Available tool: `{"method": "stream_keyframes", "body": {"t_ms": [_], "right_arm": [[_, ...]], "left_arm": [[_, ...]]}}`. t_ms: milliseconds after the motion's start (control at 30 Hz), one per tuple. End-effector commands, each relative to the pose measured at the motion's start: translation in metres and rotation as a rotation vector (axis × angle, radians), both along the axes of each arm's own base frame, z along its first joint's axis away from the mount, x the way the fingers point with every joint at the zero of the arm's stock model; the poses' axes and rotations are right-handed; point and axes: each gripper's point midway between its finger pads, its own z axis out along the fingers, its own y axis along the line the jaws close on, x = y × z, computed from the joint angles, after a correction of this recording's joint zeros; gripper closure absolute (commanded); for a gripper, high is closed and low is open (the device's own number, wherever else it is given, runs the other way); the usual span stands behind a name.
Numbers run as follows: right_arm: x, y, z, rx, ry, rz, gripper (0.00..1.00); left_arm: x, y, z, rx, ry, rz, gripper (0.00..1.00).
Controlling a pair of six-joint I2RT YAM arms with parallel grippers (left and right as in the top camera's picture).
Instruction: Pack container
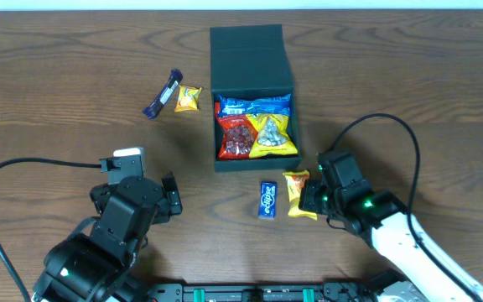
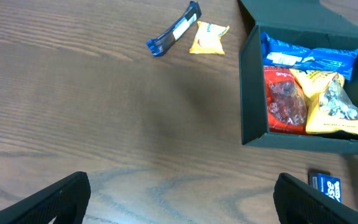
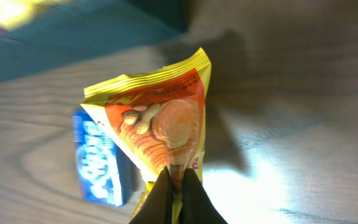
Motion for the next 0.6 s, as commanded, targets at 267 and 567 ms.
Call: {"method": "stream_keyframes", "body": {"t_ms": [267,567], "right_arm": [[0.025,0.029,0.074,0.123,-0.198,0.075,0.91],[0.054,0.046,0.107,0.190,-0.305,0.064,0.91]], "left_arm": [[0.000,0.002,-0.001,0.002,0.001,0.012,0.05],[0.000,0.002,-0.001,0.002,0.001,0.012,0.05]]}}
